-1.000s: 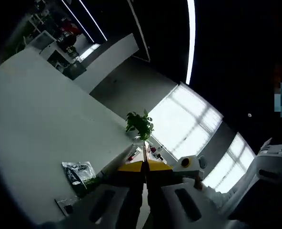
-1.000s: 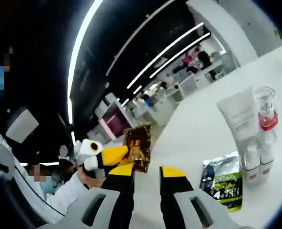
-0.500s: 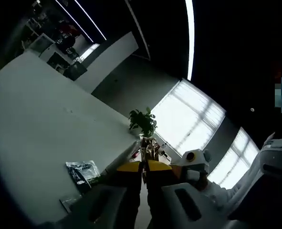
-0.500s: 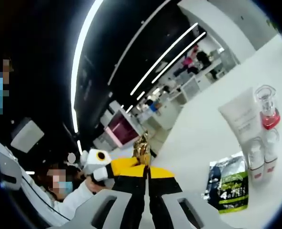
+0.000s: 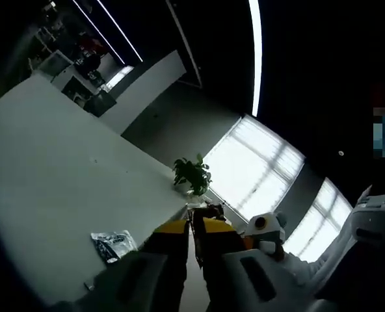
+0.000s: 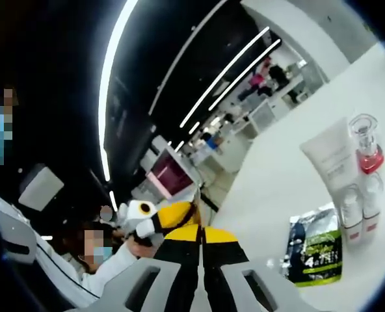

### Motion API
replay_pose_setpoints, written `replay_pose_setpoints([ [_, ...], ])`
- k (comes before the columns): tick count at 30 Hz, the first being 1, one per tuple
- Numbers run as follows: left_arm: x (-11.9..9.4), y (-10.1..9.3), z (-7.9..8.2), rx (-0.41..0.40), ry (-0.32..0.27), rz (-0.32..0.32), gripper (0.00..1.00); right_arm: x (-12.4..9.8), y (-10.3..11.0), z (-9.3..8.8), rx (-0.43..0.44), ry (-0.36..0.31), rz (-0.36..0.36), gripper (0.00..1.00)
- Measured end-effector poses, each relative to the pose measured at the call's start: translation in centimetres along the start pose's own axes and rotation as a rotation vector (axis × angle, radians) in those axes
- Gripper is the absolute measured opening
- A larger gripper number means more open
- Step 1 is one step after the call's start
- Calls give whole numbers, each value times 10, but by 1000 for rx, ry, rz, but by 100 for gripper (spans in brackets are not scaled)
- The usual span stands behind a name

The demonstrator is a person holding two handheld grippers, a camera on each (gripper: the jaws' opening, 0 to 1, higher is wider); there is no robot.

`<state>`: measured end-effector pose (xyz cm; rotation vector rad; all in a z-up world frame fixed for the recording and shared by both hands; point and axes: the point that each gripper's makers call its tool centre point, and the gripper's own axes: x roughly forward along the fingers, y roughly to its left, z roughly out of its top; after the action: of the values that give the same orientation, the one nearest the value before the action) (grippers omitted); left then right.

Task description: Arrange the skincare products in the storage area until every visible bottle or jar stands upright without overlapping.

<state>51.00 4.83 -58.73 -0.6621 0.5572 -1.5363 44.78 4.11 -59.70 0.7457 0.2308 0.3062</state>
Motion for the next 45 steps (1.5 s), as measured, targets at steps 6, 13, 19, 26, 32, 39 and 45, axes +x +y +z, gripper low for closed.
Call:
replay_pose_setpoints([
  [6,1,-4,1,-11,7,-38,2,2,1,-5,5,27,3,0],
  [13,1,14,-9,59,75,23,0,7,-8,-13,-28,82,-36,0],
  [19,-1,37,-19,155,124,128,0,15,-22,-24,-137,152,-115,0],
  [26,-6,74,-37,255,226,259,0,33,-50,-42,-272,258,-190,0],
  [32,-10,100,-36,264,231,324,0,55,-67,-49,-307,304,-209,0],
  [39,-10,136,-50,293,306,397,0,72,-95,-64,-378,372,-251,0],
  [45,-10,159,-57,343,355,443,0,84,-113,-74,-405,405,-283,0],
])
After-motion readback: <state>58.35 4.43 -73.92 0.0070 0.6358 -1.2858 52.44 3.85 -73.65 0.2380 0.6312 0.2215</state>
